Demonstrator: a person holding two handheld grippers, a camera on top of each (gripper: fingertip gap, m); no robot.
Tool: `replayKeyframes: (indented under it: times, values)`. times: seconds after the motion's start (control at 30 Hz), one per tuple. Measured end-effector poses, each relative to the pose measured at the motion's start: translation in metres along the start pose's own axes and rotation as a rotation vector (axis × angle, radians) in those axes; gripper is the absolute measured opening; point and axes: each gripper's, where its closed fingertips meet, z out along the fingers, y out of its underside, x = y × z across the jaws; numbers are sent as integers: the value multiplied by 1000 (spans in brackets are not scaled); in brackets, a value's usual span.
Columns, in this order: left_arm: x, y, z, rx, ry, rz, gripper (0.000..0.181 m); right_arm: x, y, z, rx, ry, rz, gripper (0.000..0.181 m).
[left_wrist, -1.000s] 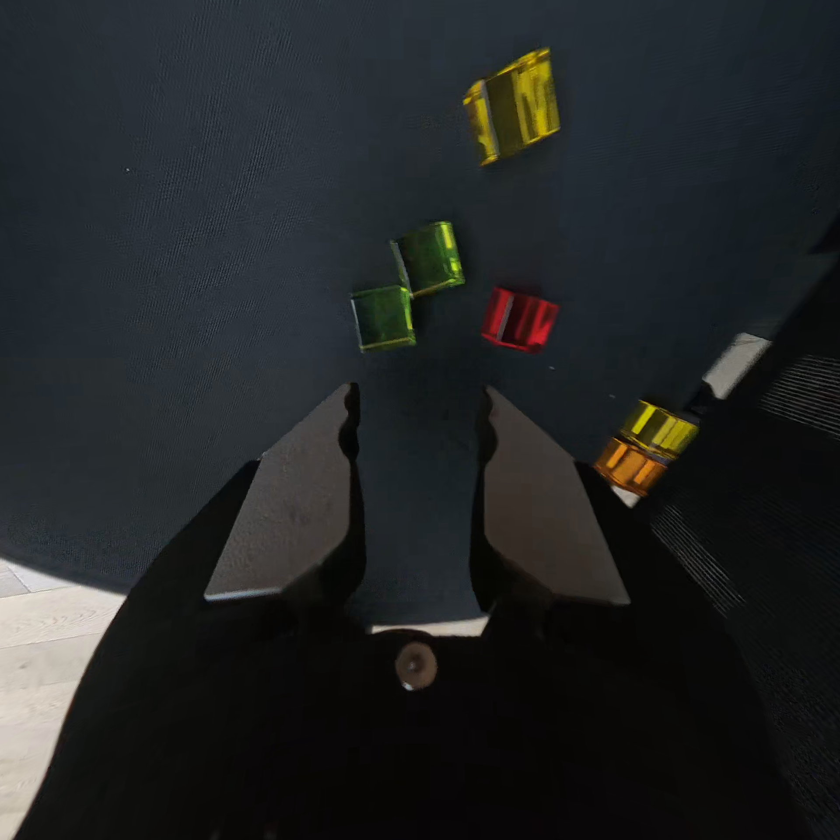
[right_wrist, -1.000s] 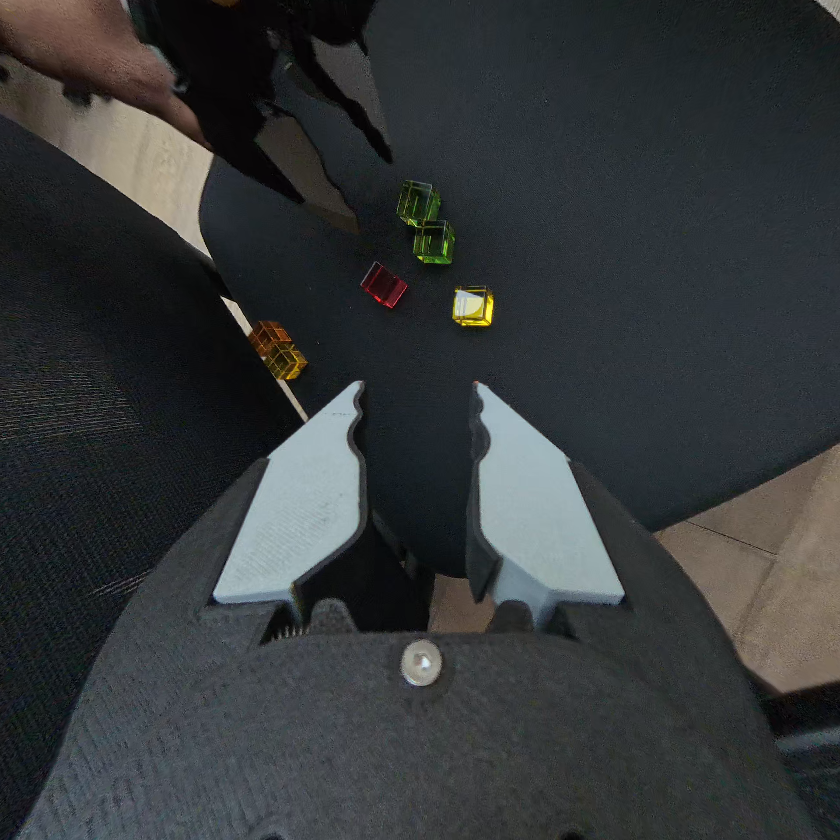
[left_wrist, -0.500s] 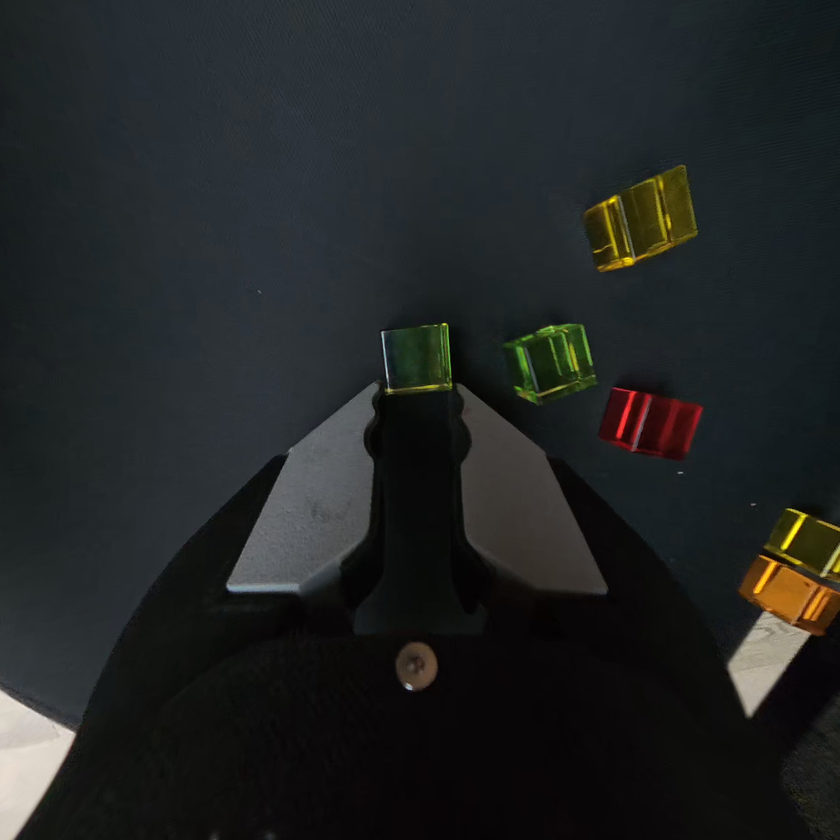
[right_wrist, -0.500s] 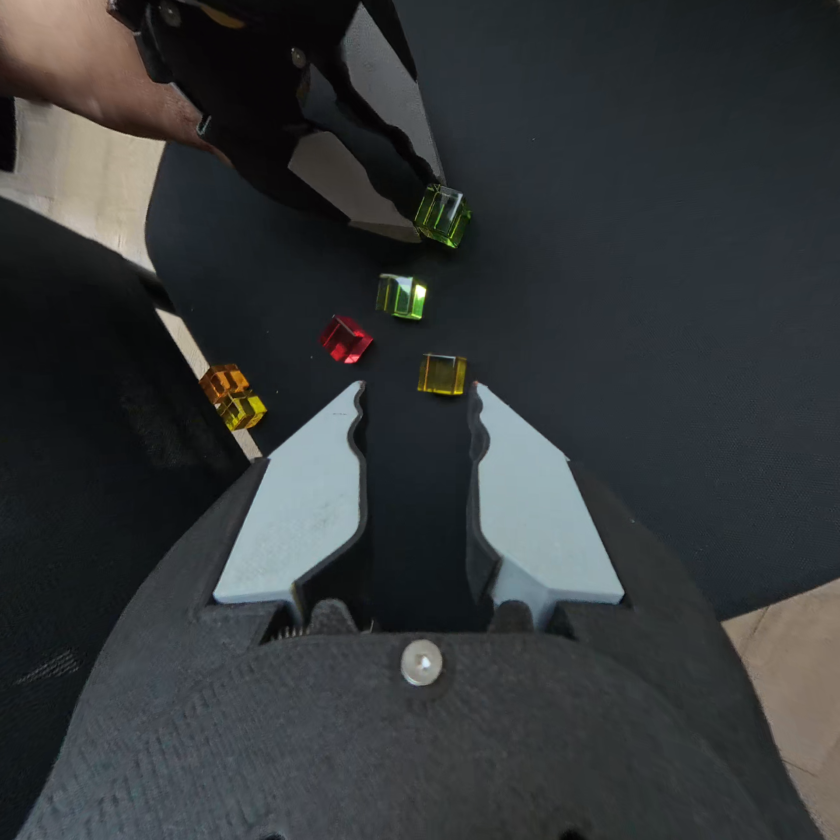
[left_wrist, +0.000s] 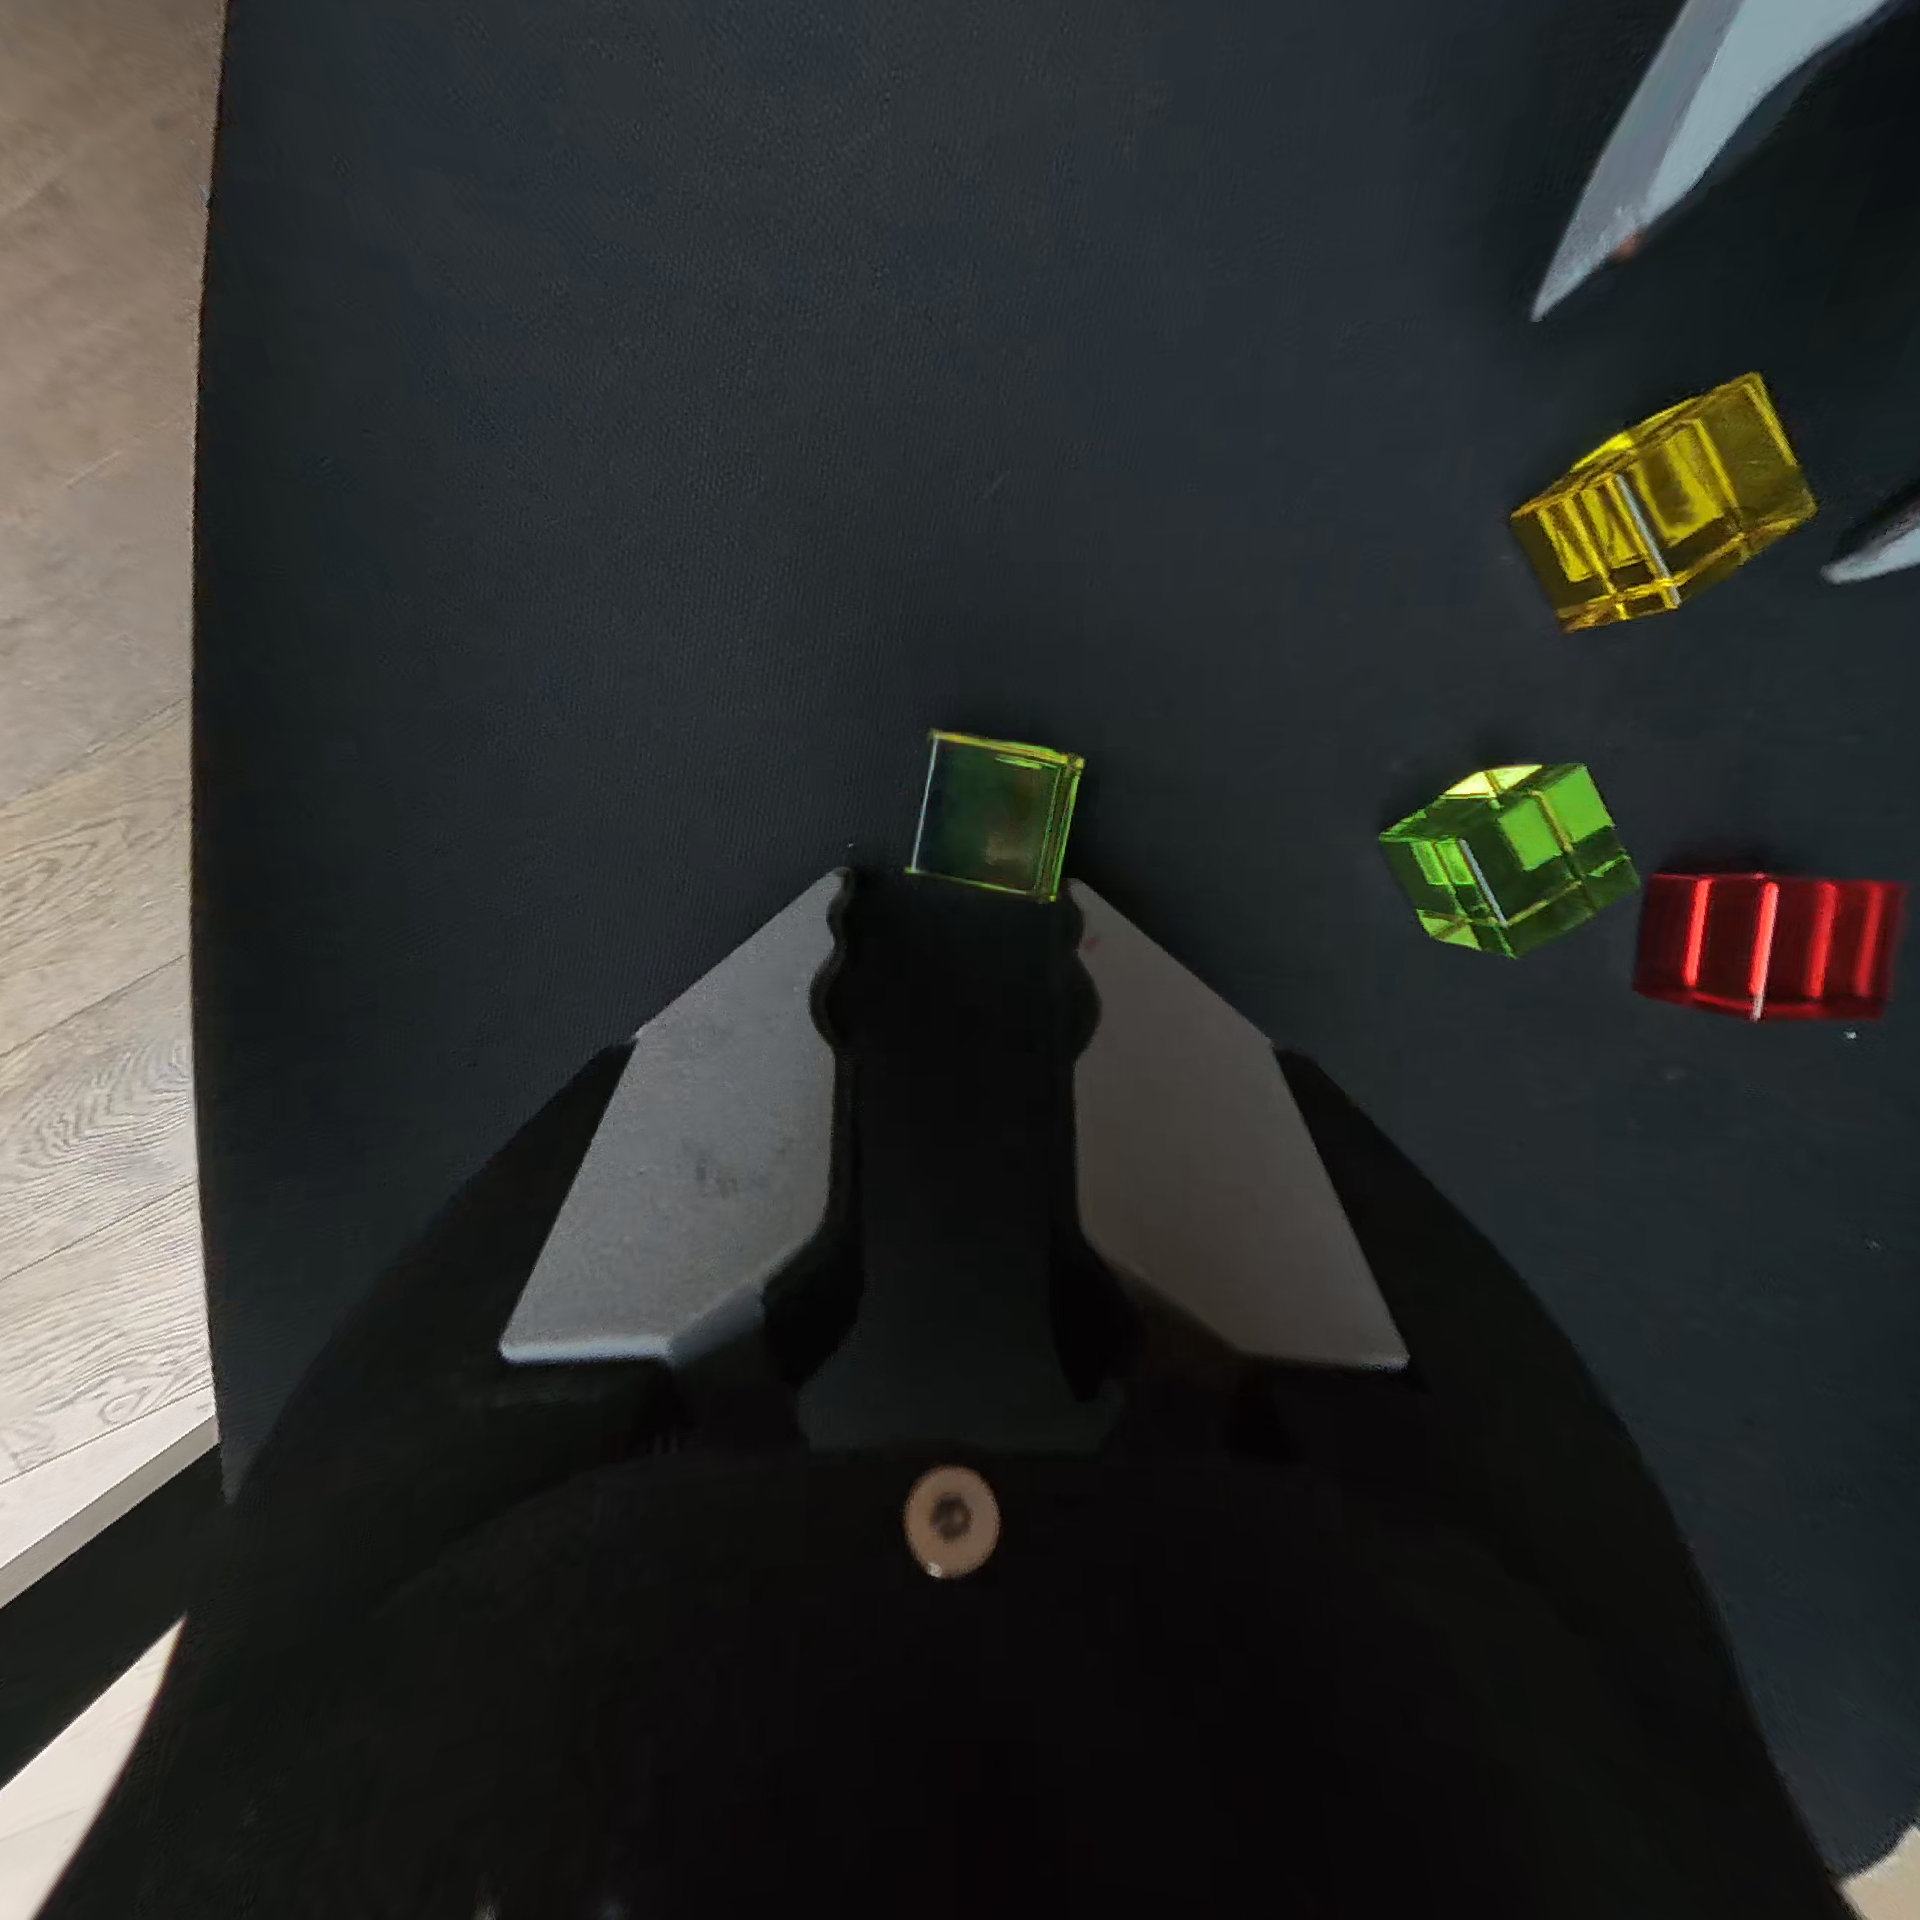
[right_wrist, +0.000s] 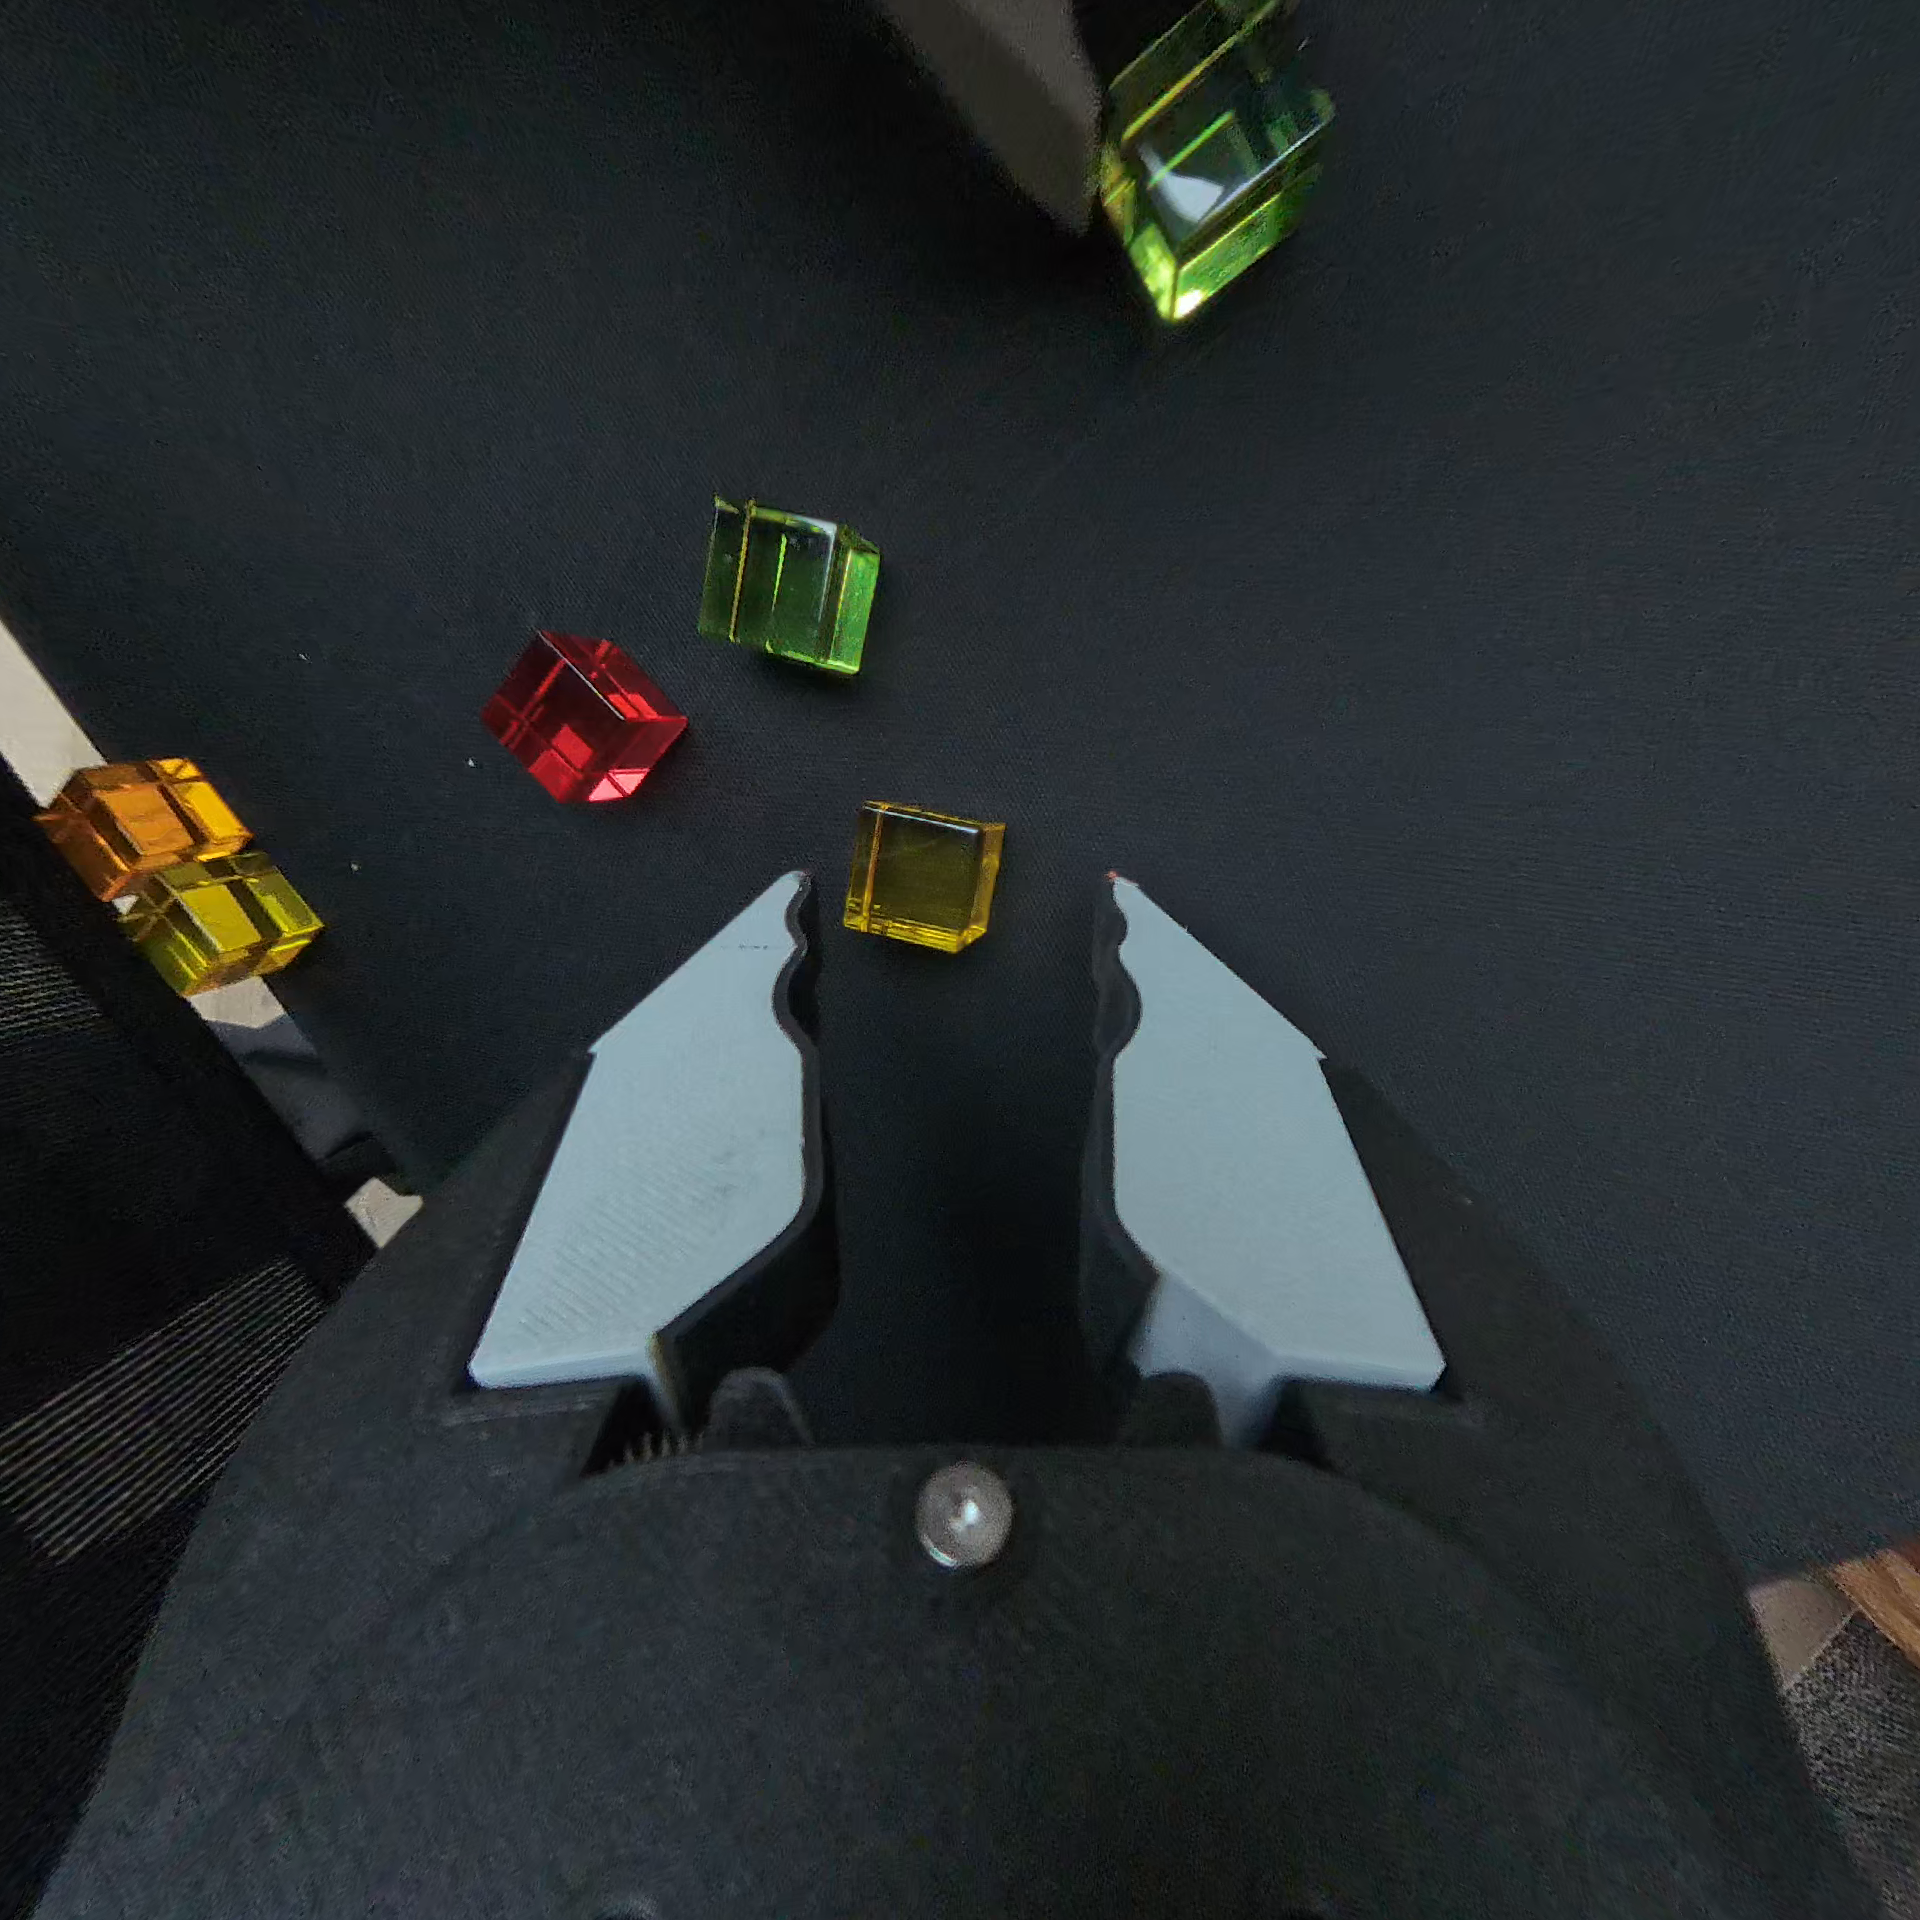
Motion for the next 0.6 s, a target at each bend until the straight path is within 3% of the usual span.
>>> replayKeyframes:
  times: [0.1, 0.13, 0.2, 0.27, 0.33, 0.4, 0.6]
  values:
    - [-9, -1, 1, 8, -23, 0, 20, -1, 11, 15, -48, 19, -40, 56]
    - [-12, -3, 1, 13, -24, -8, 20, 1, 12, 17, -49, 43, -63, 49]
    - [-11, -7, 2, 26, 3, -27, 31, 2, 9, 19, -33, 74, -103, 48]
    - [-11, -10, 3, 40, 3, -32, 53, 3, 7, 20, -32, 92, -118, 45]
    - [-6, -14, 3, 53, 22, -18, 57, 5, 5, 21, -21, 106, -136, 37]
    - [3, -15, 4, 64, 63, 19, 41, 10, 5, 21, -15, 131, -164, 25]
    - [-4, -20, 10, 54, 14, 2, 4, 11, 0, 17, 21, 100, -152, 25]
